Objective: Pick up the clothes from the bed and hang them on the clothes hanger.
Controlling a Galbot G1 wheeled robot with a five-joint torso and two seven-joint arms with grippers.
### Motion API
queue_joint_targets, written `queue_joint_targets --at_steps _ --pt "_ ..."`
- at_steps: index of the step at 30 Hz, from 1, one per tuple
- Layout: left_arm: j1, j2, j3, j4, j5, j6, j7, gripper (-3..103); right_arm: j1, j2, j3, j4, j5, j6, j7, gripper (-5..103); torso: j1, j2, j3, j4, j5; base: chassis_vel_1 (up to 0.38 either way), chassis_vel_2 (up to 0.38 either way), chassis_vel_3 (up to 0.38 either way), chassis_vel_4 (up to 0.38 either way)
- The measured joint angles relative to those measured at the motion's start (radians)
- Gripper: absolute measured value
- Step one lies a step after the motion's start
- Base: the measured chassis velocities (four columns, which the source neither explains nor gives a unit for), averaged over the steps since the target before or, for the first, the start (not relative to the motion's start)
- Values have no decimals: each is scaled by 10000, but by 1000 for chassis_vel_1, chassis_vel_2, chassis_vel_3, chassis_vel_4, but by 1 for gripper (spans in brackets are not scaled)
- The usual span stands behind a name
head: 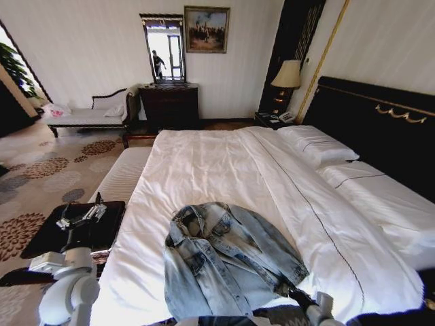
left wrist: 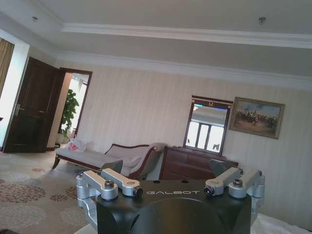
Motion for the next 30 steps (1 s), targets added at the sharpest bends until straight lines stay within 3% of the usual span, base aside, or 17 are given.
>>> queue_joint_targets --at_steps 4,5,6,10,11,15,16,17,20,22,24,27,28,30 --pt "-18 21 2 8 0 25 0 100 89 -163 -21 302 -673 196 -69 15 0 -1 1 0 4 0 0 0 0" --pt "-29 29 1 20 0 37 0 100 154 -332 -20 672 -1243 337 -215 26 0 -1 0 8 6 0 0 0 0" --pt "-29 29 1 20 0 37 0 100 154 -332 -20 672 -1243 337 -215 26 0 -1 0 8 6 0 0 0 0" --pt "-53 20 27 11 9 102 -41 100 413 -1039 -230 1254 -3045 693 -820 42 1 -1 0 14 5 0 0 0 0" --pt "-53 20 27 11 9 102 -41 100 413 -1039 -230 1254 -3045 693 -820 42 1 -1 0 14 5 0 0 0 0" --pt "-55 8 34 -58 35 126 -72 100 439 -2015 -245 1247 -5802 1418 -1685 64 0 -1 -2 12 10 0 0 0 0" --pt "-52 8 28 -62 36 127 -72 100 439 -2196 -193 1232 -6244 1547 -1768 64 0 -1 -2 12 9 0 0 0 0" --pt "-52 8 28 -62 36 127 -72 100 439 -2196 -193 1232 -6244 1547 -1768 64 0 -1 -2 12 9 0 0 0 0" --pt "-33 8 -5 -71 37 128 -79 100 436 -2782 5 1131 -7150 1875 -1882 80 1 -1 -1 16 8 0 0 0 0" --pt "-29 1 -15 -86 37 128 -81 100 401 -3005 64 1127 -7241 1830 -1607 85 1 -1 -2 17 7 0 0 0 0" --pt "-27 -28 -31 -103 37 128 -83 100 343 -3231 111 1161 -7135 1431 -854 91 1 -1 -2 17 6 0 0 0 0" --pt "-35 -67 -37 -137 35 125 -84 100 191 -3358 122 1496 -5750 307 858 99 1 -1 -3 16 8 0 0 0 0" --pt "-35 -67 -37 -137 35 125 -84 100 191 -3358 122 1496 -5750 307 858 99 1 -1 -3 16 8 0 0 0 0" --pt "-50 -64 -37 -144 19 124 -84 100 111 -3236 102 1855 -4291 -512 2002 100 1 0 -3 15 -1 0 0 0 0"
